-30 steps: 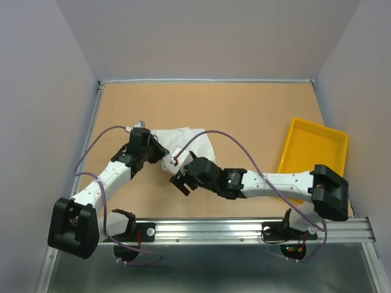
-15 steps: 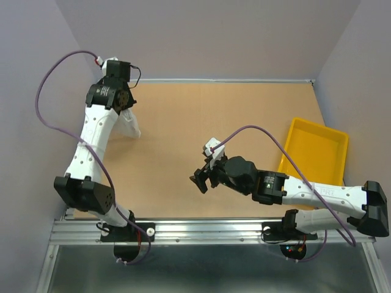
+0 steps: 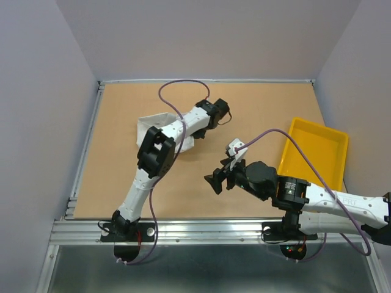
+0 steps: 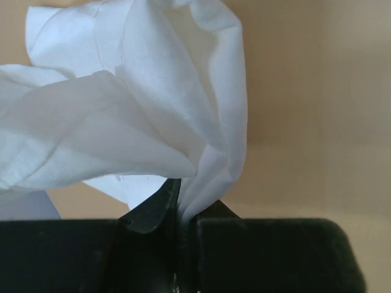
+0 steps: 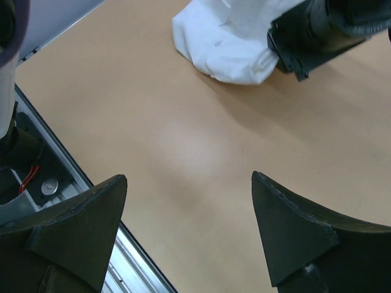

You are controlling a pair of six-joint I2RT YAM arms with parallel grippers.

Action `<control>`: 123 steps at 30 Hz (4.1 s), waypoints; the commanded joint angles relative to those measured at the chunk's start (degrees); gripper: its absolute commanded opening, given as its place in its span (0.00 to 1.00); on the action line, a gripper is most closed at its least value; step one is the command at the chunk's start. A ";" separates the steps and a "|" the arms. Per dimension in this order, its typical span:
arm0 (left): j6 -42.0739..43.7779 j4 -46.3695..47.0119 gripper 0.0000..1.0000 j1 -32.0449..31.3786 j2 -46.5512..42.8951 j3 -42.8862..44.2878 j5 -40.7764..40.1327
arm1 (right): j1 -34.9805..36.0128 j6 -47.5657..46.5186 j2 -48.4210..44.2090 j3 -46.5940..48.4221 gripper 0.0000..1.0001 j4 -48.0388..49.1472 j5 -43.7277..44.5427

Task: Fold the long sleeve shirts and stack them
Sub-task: Fold the shirt, then neatly place the folded shirt to the corner

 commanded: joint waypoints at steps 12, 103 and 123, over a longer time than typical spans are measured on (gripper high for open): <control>5.38 0.15 0.09 -15.95 5.55 11.27 4.98 | -0.07 2.98 -10.69 -1.77 0.88 -2.99 8.53; -13.87 42.53 0.45 12.35 -48.57 -46.66 31.46 | -50.08 37.79 40.89 -6.70 0.01 16.08 -29.44; -12.64 49.27 0.55 13.40 -44.01 -52.81 37.49 | -50.08 24.25 24.72 6.56 0.40 -2.73 -26.62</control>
